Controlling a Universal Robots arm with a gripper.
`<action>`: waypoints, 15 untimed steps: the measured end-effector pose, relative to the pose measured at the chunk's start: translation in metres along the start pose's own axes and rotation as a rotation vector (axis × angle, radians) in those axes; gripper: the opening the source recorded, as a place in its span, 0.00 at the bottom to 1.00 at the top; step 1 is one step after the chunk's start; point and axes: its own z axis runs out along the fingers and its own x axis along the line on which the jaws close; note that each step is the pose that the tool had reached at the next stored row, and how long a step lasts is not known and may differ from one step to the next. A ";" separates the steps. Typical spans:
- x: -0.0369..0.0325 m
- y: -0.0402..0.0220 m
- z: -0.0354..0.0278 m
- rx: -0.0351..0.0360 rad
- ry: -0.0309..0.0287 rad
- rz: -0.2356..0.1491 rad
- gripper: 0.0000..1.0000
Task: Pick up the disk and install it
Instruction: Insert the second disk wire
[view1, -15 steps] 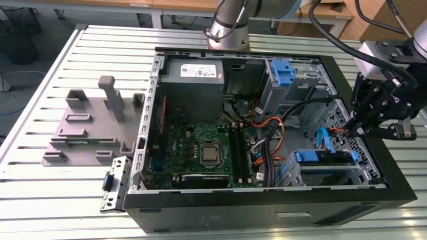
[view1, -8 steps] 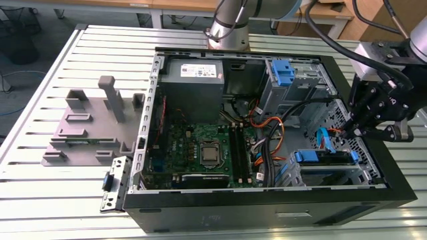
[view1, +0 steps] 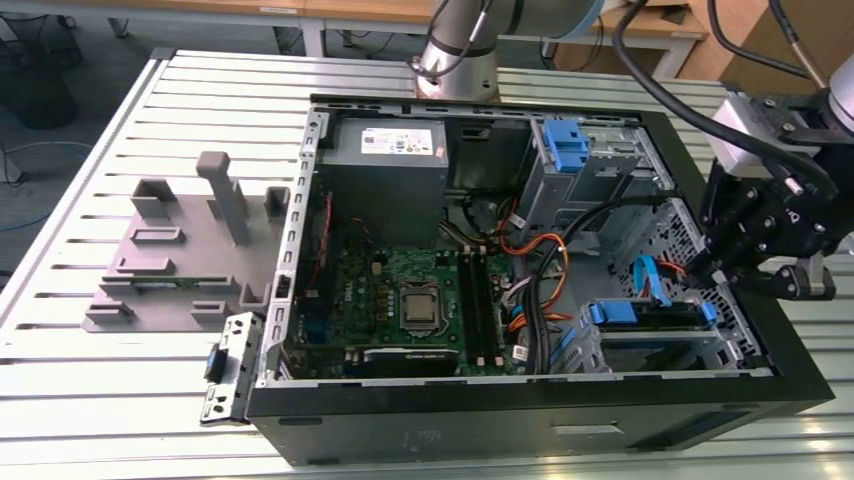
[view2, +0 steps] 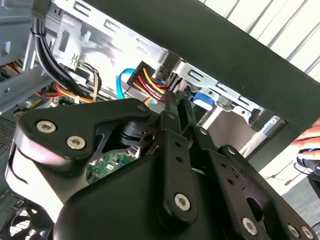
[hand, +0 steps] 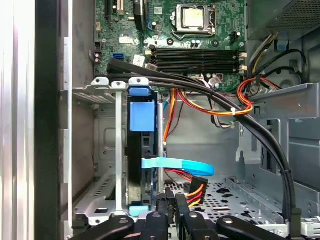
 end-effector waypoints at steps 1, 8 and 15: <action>0.0012 0.0001 -0.0001 0.0000 0.0000 0.000 0.19; 0.0092 0.0004 -0.0005 -0.0001 0.0001 0.000 0.19; 0.0130 0.0031 -0.0003 0.0002 -0.0001 0.000 0.19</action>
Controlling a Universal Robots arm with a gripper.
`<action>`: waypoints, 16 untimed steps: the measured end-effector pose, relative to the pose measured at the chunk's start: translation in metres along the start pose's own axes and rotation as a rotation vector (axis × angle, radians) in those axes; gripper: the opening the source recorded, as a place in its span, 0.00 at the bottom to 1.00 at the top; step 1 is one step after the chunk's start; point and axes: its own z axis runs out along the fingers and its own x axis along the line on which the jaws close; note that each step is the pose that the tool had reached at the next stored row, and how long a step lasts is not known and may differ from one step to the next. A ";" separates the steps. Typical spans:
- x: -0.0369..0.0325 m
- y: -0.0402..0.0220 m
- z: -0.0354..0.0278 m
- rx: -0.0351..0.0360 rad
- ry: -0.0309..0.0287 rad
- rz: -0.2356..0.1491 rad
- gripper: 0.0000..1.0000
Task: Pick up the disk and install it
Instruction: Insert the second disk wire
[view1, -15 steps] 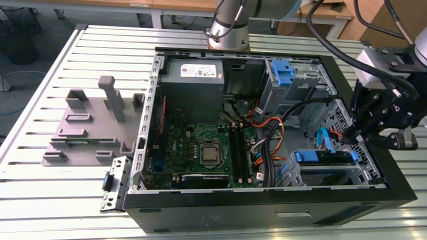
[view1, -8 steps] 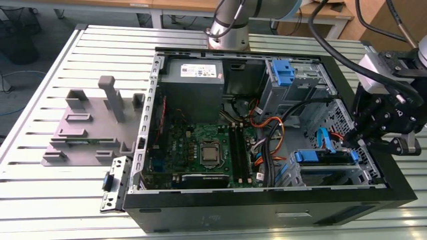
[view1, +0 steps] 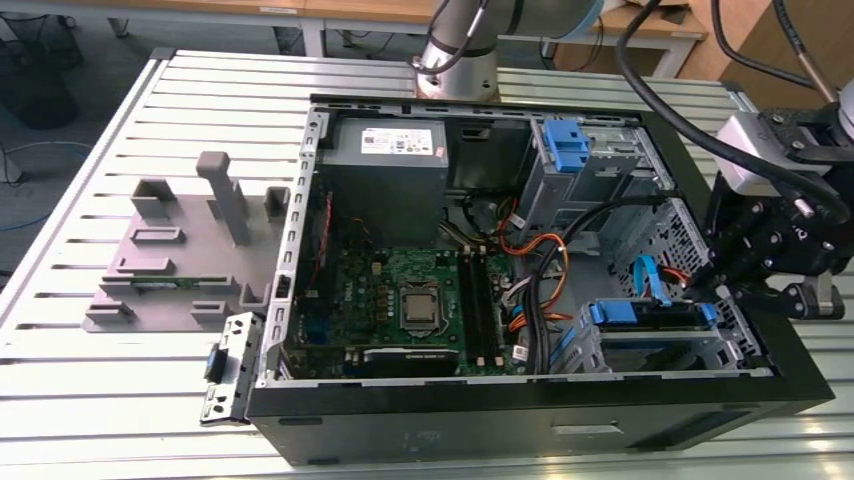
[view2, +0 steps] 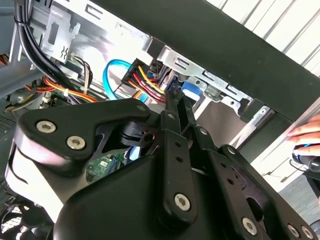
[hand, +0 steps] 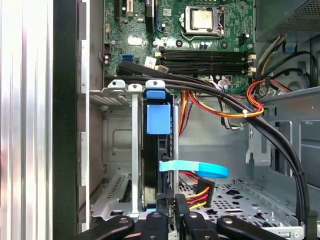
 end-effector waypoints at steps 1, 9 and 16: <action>0.0003 0.0007 0.0000 0.0001 0.0001 0.000 0.19; 0.0053 0.0022 0.0002 0.0002 0.0001 0.000 0.19; 0.0059 0.0026 0.0004 0.0002 0.0002 0.000 0.19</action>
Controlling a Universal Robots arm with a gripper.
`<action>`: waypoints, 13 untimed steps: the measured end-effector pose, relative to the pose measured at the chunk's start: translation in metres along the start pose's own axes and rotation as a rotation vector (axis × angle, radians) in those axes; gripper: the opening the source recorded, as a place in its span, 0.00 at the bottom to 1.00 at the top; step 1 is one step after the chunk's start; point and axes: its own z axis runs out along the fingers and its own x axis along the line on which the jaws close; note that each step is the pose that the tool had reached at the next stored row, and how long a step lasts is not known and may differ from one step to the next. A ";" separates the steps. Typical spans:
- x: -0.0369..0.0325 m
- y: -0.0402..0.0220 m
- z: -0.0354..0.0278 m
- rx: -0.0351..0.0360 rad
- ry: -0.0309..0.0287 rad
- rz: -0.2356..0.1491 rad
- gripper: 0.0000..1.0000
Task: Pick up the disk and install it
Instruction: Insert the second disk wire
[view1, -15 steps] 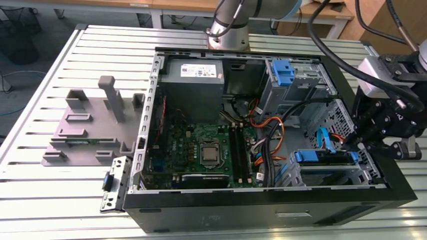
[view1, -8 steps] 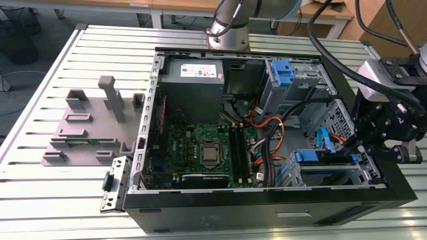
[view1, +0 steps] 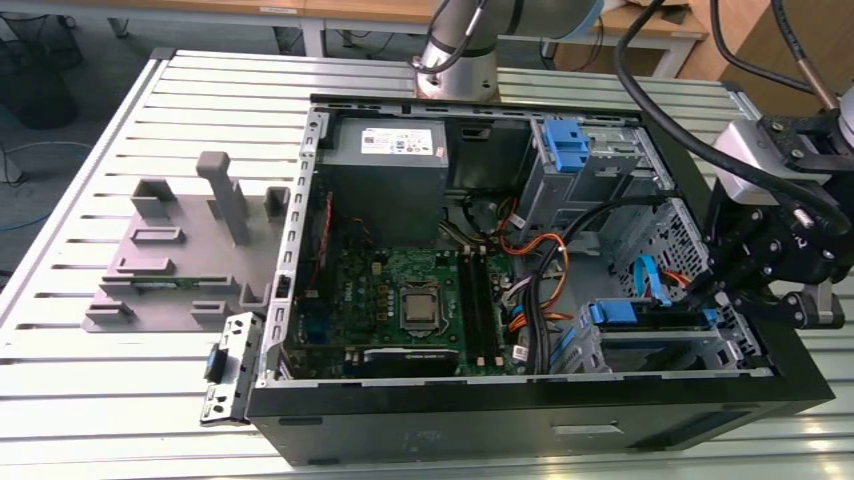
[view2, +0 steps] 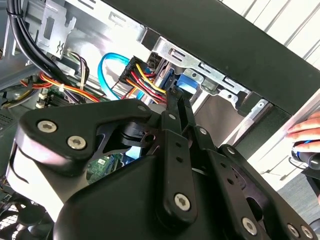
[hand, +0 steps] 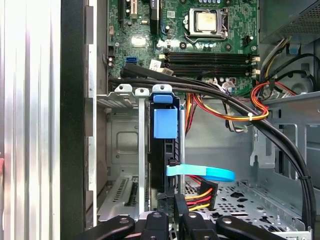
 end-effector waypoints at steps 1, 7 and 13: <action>-0.0001 0.0000 0.0001 0.0000 -0.0002 0.000 0.19; -0.0020 0.0011 0.0004 0.0000 -0.0001 0.000 0.19; -0.0021 0.0026 0.0010 0.0000 0.0006 0.000 0.19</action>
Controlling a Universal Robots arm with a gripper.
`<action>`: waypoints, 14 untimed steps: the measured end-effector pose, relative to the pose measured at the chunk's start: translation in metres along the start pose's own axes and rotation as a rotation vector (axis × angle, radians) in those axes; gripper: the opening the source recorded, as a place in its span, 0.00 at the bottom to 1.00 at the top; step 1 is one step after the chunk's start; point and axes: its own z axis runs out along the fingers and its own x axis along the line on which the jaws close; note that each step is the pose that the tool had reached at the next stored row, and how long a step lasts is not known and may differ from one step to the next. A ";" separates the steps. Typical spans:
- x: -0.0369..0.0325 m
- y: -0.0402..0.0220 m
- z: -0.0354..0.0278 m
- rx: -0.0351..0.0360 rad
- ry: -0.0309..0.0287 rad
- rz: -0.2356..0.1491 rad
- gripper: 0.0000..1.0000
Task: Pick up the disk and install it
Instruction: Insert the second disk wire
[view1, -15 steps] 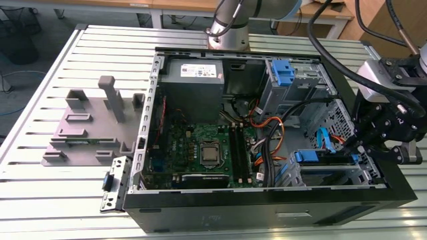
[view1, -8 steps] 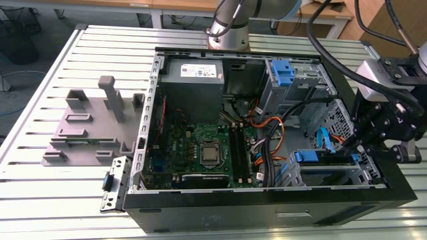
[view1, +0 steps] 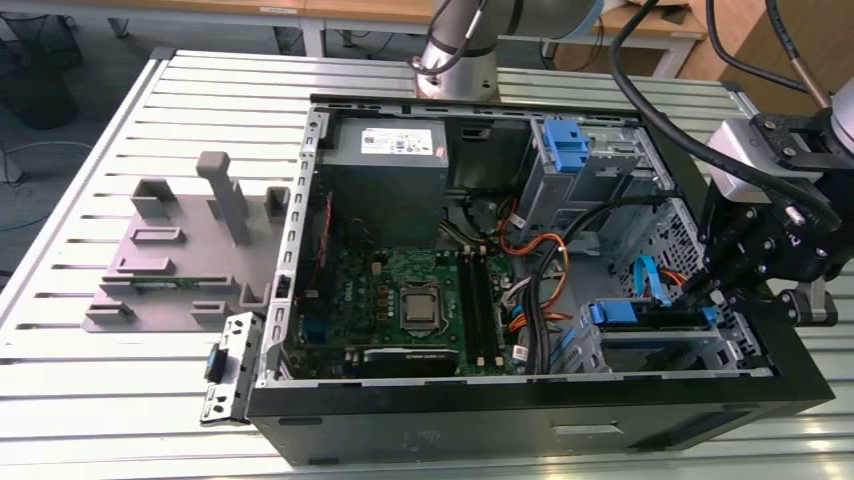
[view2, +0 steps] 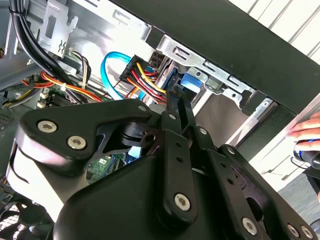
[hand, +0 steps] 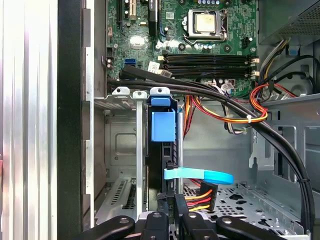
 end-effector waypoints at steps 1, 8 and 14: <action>0.0000 0.0000 0.0000 0.0000 0.0001 0.000 0.19; 0.0000 0.0000 0.0000 0.0000 0.0002 0.000 0.19; -0.0005 0.0000 -0.0001 0.0000 0.0008 0.000 0.26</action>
